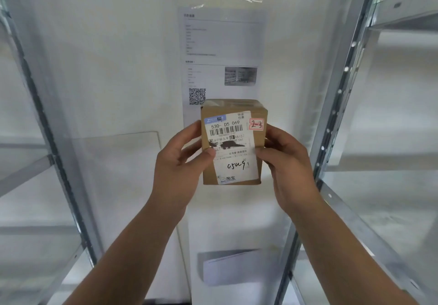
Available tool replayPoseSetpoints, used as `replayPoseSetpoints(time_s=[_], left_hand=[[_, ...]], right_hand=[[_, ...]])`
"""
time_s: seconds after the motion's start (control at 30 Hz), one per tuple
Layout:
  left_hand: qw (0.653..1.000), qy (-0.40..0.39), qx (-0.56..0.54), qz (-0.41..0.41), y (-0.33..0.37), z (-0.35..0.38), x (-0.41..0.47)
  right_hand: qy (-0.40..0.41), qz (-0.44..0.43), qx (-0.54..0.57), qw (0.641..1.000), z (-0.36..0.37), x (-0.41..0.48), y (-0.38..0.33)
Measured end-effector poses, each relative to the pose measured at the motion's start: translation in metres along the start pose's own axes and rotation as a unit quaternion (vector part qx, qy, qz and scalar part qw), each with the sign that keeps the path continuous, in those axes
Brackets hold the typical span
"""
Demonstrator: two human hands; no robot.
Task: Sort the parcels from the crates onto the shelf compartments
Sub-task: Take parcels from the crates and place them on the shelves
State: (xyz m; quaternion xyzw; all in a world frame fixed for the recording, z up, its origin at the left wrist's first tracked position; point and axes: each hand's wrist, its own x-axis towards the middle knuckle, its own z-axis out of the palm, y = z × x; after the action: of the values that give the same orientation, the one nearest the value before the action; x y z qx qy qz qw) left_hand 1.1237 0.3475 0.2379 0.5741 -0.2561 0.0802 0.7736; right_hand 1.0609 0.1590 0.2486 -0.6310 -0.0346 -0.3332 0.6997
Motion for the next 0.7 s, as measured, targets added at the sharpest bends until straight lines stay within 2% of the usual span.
replayPoseSetpoints(time_s=[0.3, 0.5, 0.7], left_hand=[[0.997, -0.037, -0.006, -0.074, -0.036, -0.017, -0.033], [0.983, -0.058, 0.034, -0.171, -0.071, -0.025, -0.064], [0.968, -0.098, 0.032, -0.229, -0.087, -0.017, -0.099]], right_hand=[[0.039, 0.047, -0.018, 0.998, 0.004, -0.055, 0.030], [0.098, 0.133, -0.036, 0.985, -0.002, -0.101, 0.056], [0.159, 0.190, -0.054, 0.967, -0.016, -0.145, 0.062]])
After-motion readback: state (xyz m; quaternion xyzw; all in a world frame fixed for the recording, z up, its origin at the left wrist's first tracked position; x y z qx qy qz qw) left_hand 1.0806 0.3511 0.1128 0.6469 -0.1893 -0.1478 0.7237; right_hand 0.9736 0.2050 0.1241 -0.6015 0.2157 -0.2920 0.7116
